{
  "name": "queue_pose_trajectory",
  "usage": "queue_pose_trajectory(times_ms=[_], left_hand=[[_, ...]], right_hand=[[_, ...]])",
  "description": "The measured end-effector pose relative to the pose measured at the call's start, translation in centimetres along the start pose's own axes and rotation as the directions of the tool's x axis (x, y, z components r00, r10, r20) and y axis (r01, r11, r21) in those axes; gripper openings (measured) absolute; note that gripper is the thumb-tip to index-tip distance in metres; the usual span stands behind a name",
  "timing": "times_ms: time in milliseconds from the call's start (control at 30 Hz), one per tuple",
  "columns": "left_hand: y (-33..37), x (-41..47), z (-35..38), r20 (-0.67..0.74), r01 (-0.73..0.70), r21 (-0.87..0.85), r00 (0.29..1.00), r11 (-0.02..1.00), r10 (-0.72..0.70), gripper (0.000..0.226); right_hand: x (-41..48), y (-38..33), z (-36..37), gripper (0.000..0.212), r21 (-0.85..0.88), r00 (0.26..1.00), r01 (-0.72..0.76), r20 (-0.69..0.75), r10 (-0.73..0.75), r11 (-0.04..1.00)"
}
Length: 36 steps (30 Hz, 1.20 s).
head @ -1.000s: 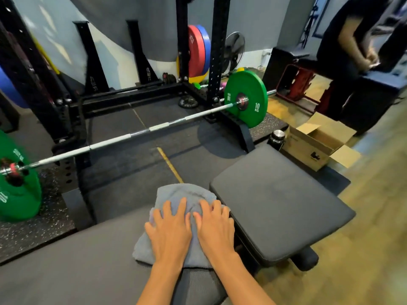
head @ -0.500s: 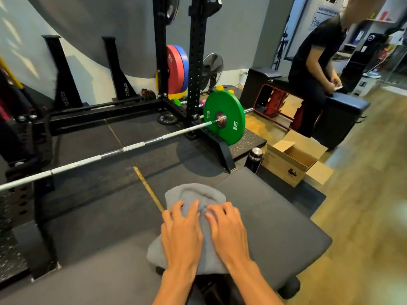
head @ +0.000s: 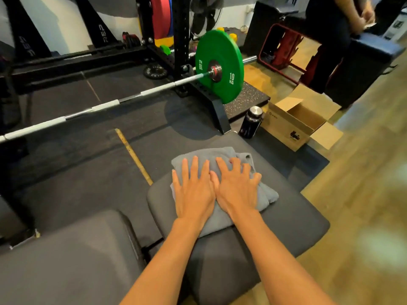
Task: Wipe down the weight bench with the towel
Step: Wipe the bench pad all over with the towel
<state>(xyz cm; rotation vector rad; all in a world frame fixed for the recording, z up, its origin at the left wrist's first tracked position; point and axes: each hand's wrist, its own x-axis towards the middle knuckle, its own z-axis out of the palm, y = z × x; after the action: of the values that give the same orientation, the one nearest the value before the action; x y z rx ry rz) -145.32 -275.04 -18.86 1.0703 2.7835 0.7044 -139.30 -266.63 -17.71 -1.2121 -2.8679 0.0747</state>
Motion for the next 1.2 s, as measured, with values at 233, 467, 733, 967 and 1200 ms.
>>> queue_pose_trajectory(times_ms=[233, 467, 733, 967, 1200], left_hand=[[0.0, 6.5, 1.4, 0.012, 0.126, 0.021, 0.992, 0.992, -0.126, 0.047], [1.6, 3.4, 1.6, 0.042, 0.068, 0.134, 0.996, 0.989, -0.074, 0.05], [7.9, -10.1, 3.3, 0.102, -0.082, 0.124, 0.992, 0.989, 0.069, 0.069], [9.1, -3.2, 5.0, 0.112, -0.116, 0.138, 0.989, 0.984, 0.101, 0.064], [9.4, 9.2, 7.1, 0.08, -0.133, 0.114, 0.989, 0.985, 0.125, 0.053]], right_hand=[[7.1, -0.1, 1.0, 0.041, 0.028, 0.99, 0.083, -0.114, -0.079, 0.996], [4.2, 2.1, 0.6, 0.041, 0.068, 0.988, 0.111, -0.114, -0.103, 0.991], [-9.9, 9.6, -0.3, 0.041, 0.056, 0.996, -0.027, -0.086, 0.032, 0.998], [-3.2, 10.9, 0.0, 0.041, 0.046, 0.994, -0.067, -0.083, 0.071, 0.997], [9.7, 11.4, 0.8, 0.044, 0.266, 0.996, -0.088, 0.053, 0.077, 0.96]])
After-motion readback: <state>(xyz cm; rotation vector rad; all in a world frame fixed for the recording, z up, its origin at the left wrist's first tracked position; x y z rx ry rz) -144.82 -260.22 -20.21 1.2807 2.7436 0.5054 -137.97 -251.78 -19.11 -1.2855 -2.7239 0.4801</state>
